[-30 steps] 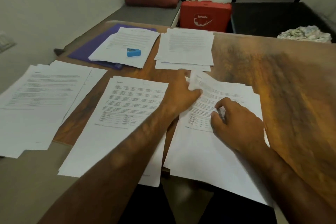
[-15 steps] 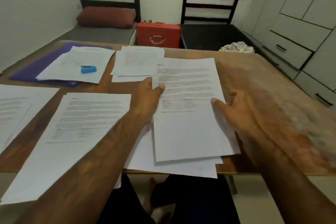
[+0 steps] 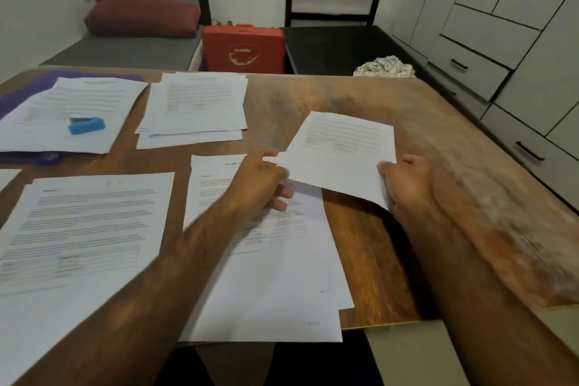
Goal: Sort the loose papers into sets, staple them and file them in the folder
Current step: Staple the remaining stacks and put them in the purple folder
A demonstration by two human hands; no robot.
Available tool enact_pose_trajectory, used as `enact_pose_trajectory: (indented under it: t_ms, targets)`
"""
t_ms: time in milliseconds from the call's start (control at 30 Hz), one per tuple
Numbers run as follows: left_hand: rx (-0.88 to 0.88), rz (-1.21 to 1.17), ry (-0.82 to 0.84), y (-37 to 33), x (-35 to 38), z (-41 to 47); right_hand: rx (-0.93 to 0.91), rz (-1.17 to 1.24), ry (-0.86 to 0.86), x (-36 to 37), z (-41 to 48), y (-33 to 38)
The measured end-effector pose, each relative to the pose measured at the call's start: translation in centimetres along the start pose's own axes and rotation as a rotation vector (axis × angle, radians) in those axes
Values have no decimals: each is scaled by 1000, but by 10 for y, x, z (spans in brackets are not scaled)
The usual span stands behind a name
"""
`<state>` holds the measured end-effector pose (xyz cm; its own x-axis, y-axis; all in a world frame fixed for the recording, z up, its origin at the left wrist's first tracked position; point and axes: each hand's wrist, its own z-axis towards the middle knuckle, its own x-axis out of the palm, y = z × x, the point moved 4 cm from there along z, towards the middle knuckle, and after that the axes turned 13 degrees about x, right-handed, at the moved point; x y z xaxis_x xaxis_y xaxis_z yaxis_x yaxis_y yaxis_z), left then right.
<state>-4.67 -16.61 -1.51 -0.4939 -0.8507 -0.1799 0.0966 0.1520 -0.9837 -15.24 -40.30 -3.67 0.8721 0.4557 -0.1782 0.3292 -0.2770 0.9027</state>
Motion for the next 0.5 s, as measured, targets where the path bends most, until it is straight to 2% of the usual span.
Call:
enact_pose_trajectory:
  t_ms: [133, 233, 400, 500]
  targets:
    - [113, 268, -33, 4, -15, 3, -26, 2, -40, 20, 12, 11]
    - [201, 538, 4, 7, -27, 8, 5, 61, -71, 30, 18, 18]
    - [276, 923, 85, 24, -39, 9, 53, 49, -17, 49, 22, 21]
    - [278, 1039, 87, 30, -45, 6, 23, -44, 8, 51, 21, 26]
